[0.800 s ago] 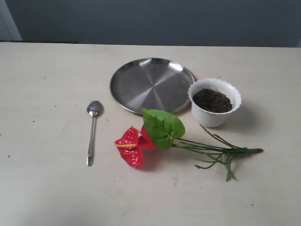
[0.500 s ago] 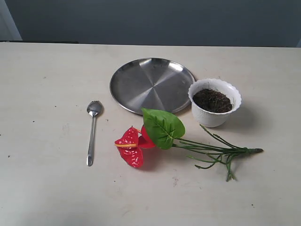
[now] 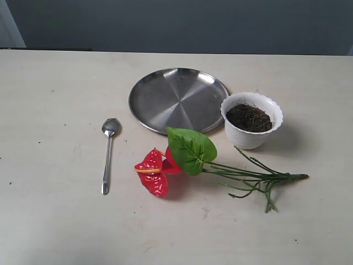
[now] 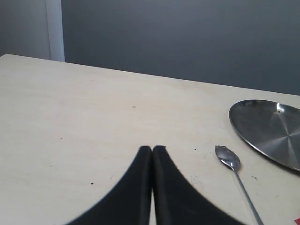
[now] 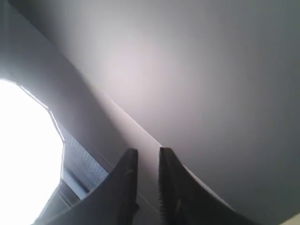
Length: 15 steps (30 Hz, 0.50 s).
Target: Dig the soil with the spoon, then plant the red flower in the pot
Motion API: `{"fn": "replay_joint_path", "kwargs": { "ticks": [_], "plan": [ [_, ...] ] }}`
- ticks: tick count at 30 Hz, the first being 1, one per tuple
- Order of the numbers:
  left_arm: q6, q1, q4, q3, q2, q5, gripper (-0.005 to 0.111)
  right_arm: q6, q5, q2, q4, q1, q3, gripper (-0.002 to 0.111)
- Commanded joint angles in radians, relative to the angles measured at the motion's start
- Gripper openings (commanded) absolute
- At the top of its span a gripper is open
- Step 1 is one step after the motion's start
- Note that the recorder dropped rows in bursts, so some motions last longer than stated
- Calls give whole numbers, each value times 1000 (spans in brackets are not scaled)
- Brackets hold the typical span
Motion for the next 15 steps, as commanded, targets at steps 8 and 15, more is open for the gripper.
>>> {"fn": "replay_joint_path", "kwargs": {
  "ticks": [8,15],
  "plan": [
    [-1,-6,2,2,-5,-15,0,-444,117,192,-3,-2,-250,17],
    [-1,-6,2,2,-5,-15,0,-207,129,711,-709,-1,-761,17]
  ]
}}
